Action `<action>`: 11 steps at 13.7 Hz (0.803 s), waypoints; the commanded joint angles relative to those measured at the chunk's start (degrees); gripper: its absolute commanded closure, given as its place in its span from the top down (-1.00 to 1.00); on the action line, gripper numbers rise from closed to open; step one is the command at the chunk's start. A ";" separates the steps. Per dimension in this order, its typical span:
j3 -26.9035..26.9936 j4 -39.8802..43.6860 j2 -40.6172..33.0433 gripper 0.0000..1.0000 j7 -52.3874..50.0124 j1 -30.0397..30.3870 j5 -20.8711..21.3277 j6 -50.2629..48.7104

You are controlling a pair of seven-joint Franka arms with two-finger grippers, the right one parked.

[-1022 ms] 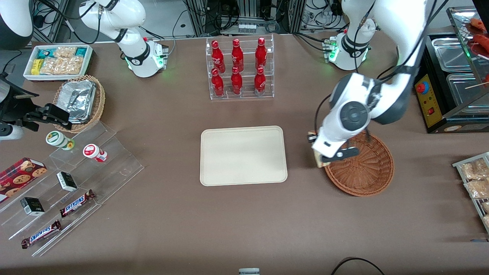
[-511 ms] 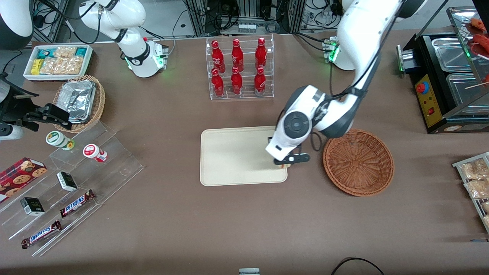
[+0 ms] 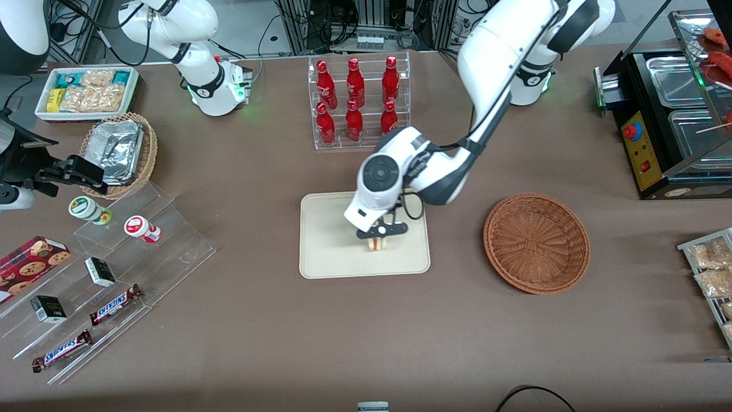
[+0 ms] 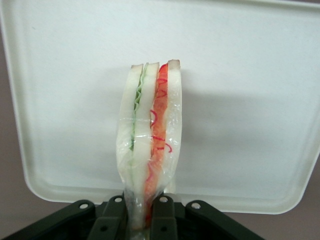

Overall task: Place sandwich from basket to tray
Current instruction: 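Lift the sandwich and carry it with the left gripper over the cream tray, then lower the sandwich onto the tray and open the left gripper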

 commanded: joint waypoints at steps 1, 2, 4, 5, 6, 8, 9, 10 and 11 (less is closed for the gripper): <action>0.88 5.26 3.74 -1.00 -6.02 -2.90 4.95 -0.43; 0.88 5.97 4.53 -1.00 -7.34 -3.61 6.28 -0.43; 0.88 6.42 4.80 -1.00 -7.62 -3.70 6.47 -0.43; 0.88 6.50 4.80 -1.00 -7.62 -3.70 6.47 -0.43; 0.88 6.50 4.80 -1.00 -7.71 -3.70 6.47 -0.52; 0.88 6.42 5.42 -1.00 -7.97 -3.70 6.30 -0.34; 0.88 6.50 5.94 -1.00 -7.97 -3.61 6.12 -0.34; 0.88 6.94 6.12 -1.00 -8.32 -3.61 6.03 -0.34; 0.88 7.12 6.47 -0.83 -9.19 -3.61 6.03 -0.34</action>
